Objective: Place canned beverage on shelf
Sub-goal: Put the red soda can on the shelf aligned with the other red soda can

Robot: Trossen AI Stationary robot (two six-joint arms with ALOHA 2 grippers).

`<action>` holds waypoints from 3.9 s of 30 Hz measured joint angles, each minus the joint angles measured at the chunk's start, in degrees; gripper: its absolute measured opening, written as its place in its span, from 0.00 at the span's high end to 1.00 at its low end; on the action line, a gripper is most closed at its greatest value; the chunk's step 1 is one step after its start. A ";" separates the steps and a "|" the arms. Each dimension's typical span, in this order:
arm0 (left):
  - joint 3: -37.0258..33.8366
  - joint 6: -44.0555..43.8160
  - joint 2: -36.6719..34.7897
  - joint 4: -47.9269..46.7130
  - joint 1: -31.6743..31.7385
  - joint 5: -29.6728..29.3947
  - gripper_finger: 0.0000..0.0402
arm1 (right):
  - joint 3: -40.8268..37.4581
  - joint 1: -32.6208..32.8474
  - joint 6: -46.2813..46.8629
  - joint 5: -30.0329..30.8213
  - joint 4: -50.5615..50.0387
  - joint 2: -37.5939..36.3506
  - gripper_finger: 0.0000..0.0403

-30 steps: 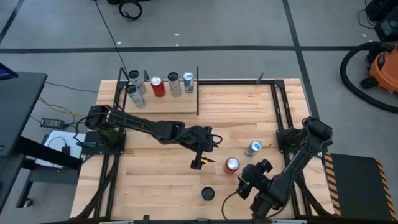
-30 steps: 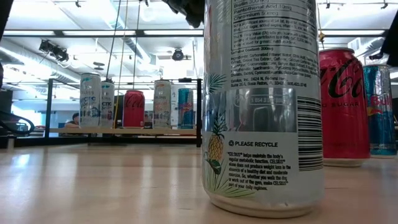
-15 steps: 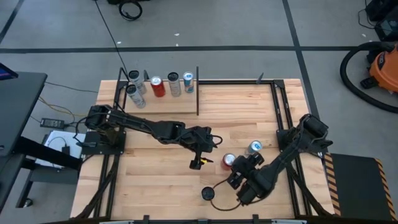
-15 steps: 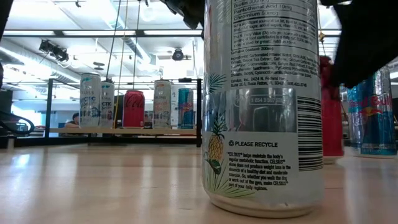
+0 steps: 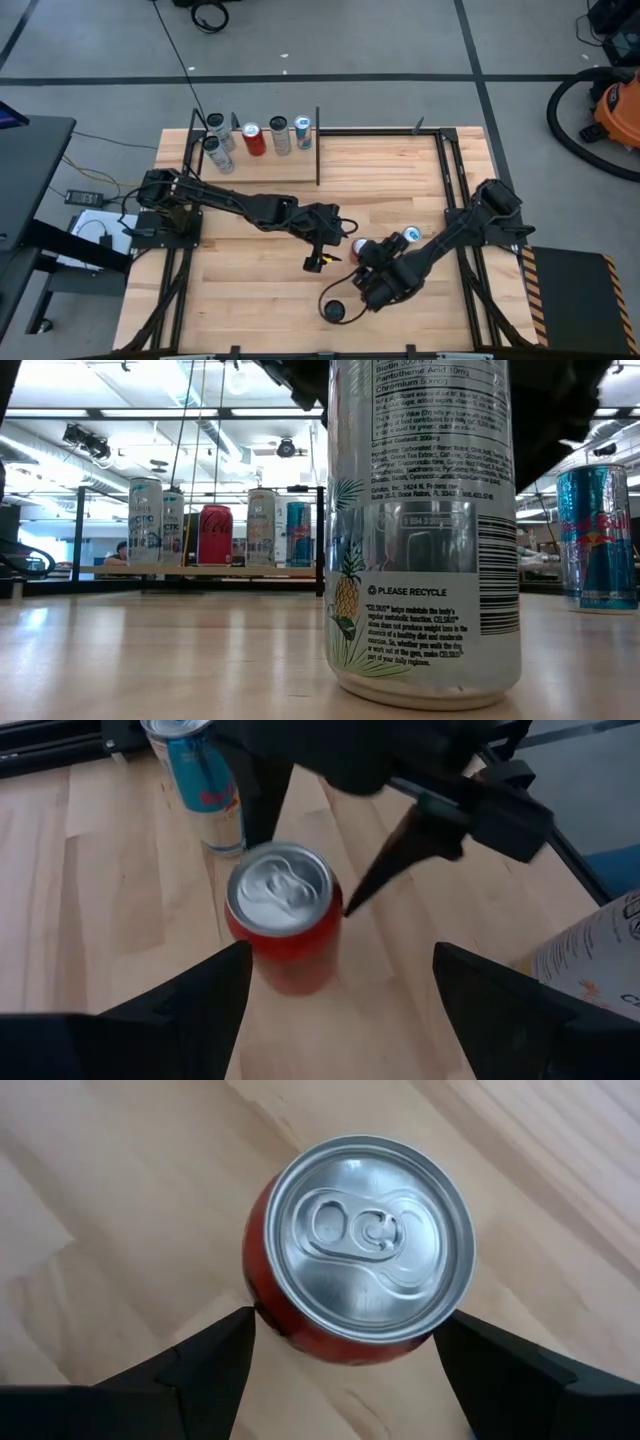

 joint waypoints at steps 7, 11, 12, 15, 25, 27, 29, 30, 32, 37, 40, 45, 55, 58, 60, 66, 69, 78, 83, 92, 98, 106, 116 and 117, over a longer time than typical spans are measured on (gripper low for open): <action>0.00 0.02 0.00 -1.44 0.00 0.00 0.22 | 0.00 -2.57 -7.61 -1.21 5.62 0.00 0.22; 0.00 0.03 0.00 -1.69 0.00 0.00 0.22 | 0.01 -4.37 -10.76 -1.29 7.35 0.00 0.22; 0.00 0.03 0.00 -1.69 0.00 0.01 0.22 | 0.00 -4.79 -11.71 -1.29 7.98 0.00 0.22; 0.00 0.04 0.00 -1.69 0.00 0.02 0.22 | 0.01 -5.78 -13.71 -1.26 8.72 0.00 0.22; 0.00 0.63 0.00 -1.67 0.02 0.00 0.22 | 3.50 -3.32 -15.95 -2.13 7.34 0.00 0.22; 0.00 0.63 0.00 -1.66 0.02 0.01 0.22 | 5.23 -2.32 -16.37 -2.76 5.80 0.00 0.22; 0.00 0.61 0.00 -1.65 0.02 0.00 0.22 | 6.90 -1.21 -16.33 -2.68 3.24 0.00 0.22; 0.00 0.55 0.00 -1.65 0.02 0.02 0.22 | 7.84 -0.69 -16.27 -2.54 1.87 0.00 0.22; 0.00 0.02 0.00 -1.63 0.02 0.00 0.22 | 9.53 0.23 -15.57 -2.03 -0.58 0.00 0.22; 0.00 -0.87 0.02 -1.58 0.02 0.02 0.22 | 13.64 2.50 -11.36 -0.98 -10.17 0.00 0.22; 0.00 -0.18 0.02 -1.51 0.02 0.02 0.22 | 15.31 4.07 -7.27 1.04 -16.21 0.00 0.22; 0.04 -0.09 0.59 -0.45 0.02 0.02 0.22 | 15.96 5.85 -1.85 3.32 -22.07 -0.04 0.22; 0.04 -3.06 2.08 0.28 2.06 1.72 0.22 | 16.00 6.54 1.29 4.57 -24.56 -0.04 0.22; -0.06 -3.91 2.79 0.28 3.09 1.85 0.22 | 16.00 6.58 1.29 4.96 -24.55 -0.04 0.22; 0.06 -4.59 3.23 1.22 3.64 2.42 0.22 | 16.00 6.64 1.29 4.96 -24.54 -0.04 0.22; -0.04 -4.57 4.04 2.12 3.91 4.51 0.22 | 16.02 6.94 1.30 4.92 -24.73 -0.02 0.22; 0.09 -4.54 5.09 2.64 3.74 5.56 0.22 | 16.02 6.92 1.31 4.91 -24.71 -0.02 0.22; 0.07 -4.60 6.82 2.80 3.82 6.94 0.22 | 16.02 6.96 1.52 4.87 -24.51 -0.02 0.22; 0.07 -5.01 6.86 2.88 4.38 6.31 0.22 | 16.02 7.01 1.51 5.14 -24.39 -0.02 0.22; 0.07 -6.14 8.67 4.63 4.42 6.22 0.22 | 16.02 7.27 1.54 5.89 -24.24 -0.02 0.22; 0.07 -6.08 9.14 4.49 4.47 6.19 0.22 | 16.00 8.17 1.94 6.23 -24.10 0.00 0.22; 0.00 -6.08 9.22 4.29 4.46 6.11 0.28 | 16.00 8.87 3.41 7.34 -24.28 0.00 0.22; -0.11 -6.05 8.72 4.26 4.46 6.67 0.34 | 16.00 8.91 3.43 7.58 -24.35 0.00 0.22; -0.11 -6.07 8.72 4.26 4.44 6.88 0.34 | 16.00 8.91 3.43 7.68 -24.37 0.00 0.22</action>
